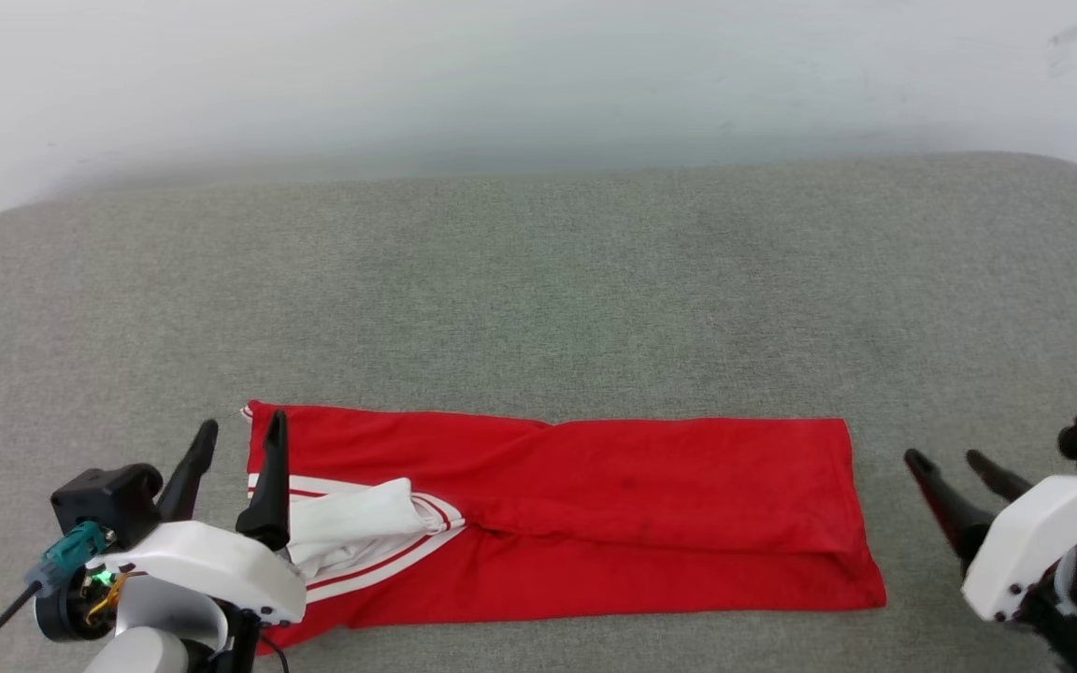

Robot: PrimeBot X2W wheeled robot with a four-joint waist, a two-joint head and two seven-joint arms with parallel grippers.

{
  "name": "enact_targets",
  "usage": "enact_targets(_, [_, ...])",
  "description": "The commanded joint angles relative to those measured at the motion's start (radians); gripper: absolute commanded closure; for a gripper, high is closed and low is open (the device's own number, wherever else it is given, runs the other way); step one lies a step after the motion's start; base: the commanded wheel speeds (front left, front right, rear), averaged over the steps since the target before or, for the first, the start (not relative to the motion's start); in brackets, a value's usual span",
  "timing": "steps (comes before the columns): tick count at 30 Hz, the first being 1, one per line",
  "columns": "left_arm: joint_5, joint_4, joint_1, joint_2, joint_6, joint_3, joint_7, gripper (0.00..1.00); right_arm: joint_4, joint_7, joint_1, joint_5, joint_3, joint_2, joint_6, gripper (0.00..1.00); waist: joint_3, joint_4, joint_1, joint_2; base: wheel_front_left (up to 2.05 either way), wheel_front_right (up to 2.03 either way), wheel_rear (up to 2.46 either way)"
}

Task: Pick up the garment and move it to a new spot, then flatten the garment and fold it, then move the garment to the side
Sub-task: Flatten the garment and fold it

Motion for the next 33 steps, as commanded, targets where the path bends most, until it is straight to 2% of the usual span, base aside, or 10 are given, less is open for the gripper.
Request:
enact_targets(1, [0.033, -0.019, -0.012, 0.005, 0.017, -0.005, -0.023, 0.00, -0.008, 0.023, -0.024, -0.006, -0.013, -0.013, 0.000, 0.00, -0.003, 0.003, 0.0001, 0.0000, 0.00, 0.00, 0.00])
enact_targets(5, [0.118, -0.086, -0.024, 0.007, 0.066, -0.020, -0.074, 0.00, 0.013, 0.137, -0.053, -0.012, -0.065, -0.049, 0.000, 0.00, 0.000, 0.022, 0.0001, 0.0000, 0.00, 0.00, 0.00])
enact_targets(11, [0.203, -0.175, -0.035, 0.001, 0.116, -0.037, -0.102, 0.00, 0.070, 0.313, -0.094, -0.023, -0.087, -0.046, 0.000, 0.00, 0.037, 0.066, 0.0001, 0.0000, 0.00, 0.00, 0.00])
enact_targets(19, [0.244, -0.230, -0.060, -0.013, 0.123, -0.068, -0.106, 0.00, 0.182, 0.399, -0.129, -0.033, -0.047, 0.027, 0.000, 0.00, 0.104, 0.132, 0.0001, 0.0000, 0.00, 0.00, 0.00])
enact_targets(24, [0.239, -0.220, -0.062, -0.020, 0.125, -0.070, -0.107, 0.00, 0.273, 0.427, -0.118, -0.010, -0.026, 0.064, 0.000, 0.00, 0.110, 0.145, 0.0001, 0.0000, 0.00, 0.00, 0.00])
enact_targets(25, [0.237, -0.218, -0.060, -0.020, 0.124, -0.070, -0.107, 0.00, 0.282, 0.425, -0.120, -0.011, -0.023, 0.065, 0.000, 0.62, 0.107, 0.145, 0.0001, 0.0000, 0.00, 0.00, 0.00])
enact_targets(26, [0.234, -0.215, -0.057, -0.019, 0.124, -0.071, -0.105, 0.00, 0.288, 0.425, -0.123, -0.012, -0.021, 0.064, 0.000, 1.00, 0.104, 0.145, 0.0001, 0.0000, 0.00, 0.00, 0.00])
enact_targets(33, [0.235, -0.199, -0.032, 0.001, 0.133, -0.074, -0.085, 0.00, 0.259, 0.386, -0.144, -0.004, -0.001, 0.027, 0.000, 1.00, 0.052, 0.120, 0.0001, 0.0000, 0.00, 0.00, 0.00])
